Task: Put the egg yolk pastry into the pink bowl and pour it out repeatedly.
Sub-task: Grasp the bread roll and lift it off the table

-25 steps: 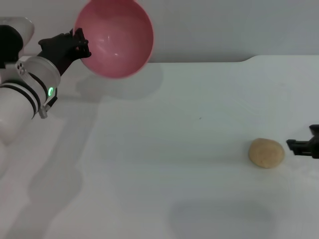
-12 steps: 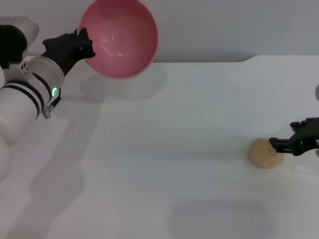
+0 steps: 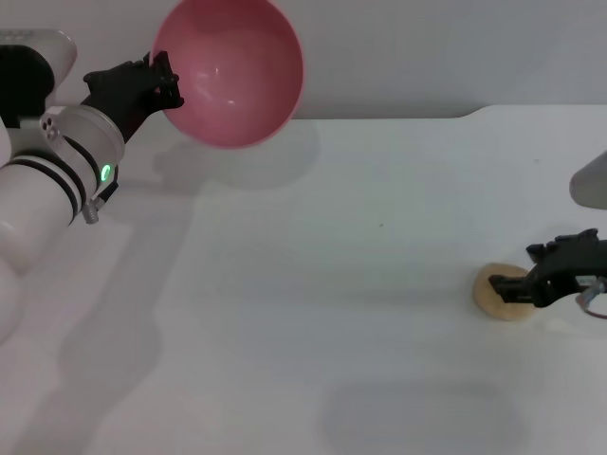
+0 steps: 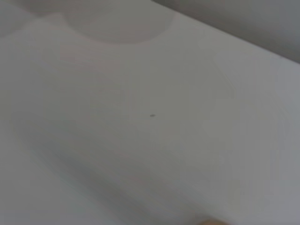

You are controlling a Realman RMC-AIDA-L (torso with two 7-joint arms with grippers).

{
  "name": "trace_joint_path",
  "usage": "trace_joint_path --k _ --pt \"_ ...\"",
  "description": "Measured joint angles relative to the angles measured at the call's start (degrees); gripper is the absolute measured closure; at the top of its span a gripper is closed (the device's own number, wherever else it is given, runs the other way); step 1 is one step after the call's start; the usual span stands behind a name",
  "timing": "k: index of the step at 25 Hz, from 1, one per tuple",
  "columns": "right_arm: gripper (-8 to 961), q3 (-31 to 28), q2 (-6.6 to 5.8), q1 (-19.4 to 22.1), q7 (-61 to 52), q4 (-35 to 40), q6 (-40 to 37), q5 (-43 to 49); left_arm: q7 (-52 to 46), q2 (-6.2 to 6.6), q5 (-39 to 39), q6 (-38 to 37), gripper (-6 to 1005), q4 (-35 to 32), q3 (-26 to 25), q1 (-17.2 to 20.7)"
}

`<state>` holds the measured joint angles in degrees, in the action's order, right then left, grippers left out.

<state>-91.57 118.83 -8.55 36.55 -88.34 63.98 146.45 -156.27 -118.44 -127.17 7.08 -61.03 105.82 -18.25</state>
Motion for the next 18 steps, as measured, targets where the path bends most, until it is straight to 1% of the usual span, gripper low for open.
trace_joint_path --k 4,12,18 --pt "324 0.00 0.00 -0.26 0.17 1.86 0.00 -1.02 0.00 0.05 0.00 -0.16 1000 -0.05 0.00 -0.03" --pt "327 -0.07 0.03 0.66 -0.16 2.27 0.08 -1.06 0.00 0.14 0.00 -0.36 1000 -0.14 0.00 -0.03" --pt "382 -0.63 -0.05 1.31 -0.39 2.45 0.05 -0.66 0.00 0.14 -0.06 -0.36 1001 -0.24 0.00 -0.04"
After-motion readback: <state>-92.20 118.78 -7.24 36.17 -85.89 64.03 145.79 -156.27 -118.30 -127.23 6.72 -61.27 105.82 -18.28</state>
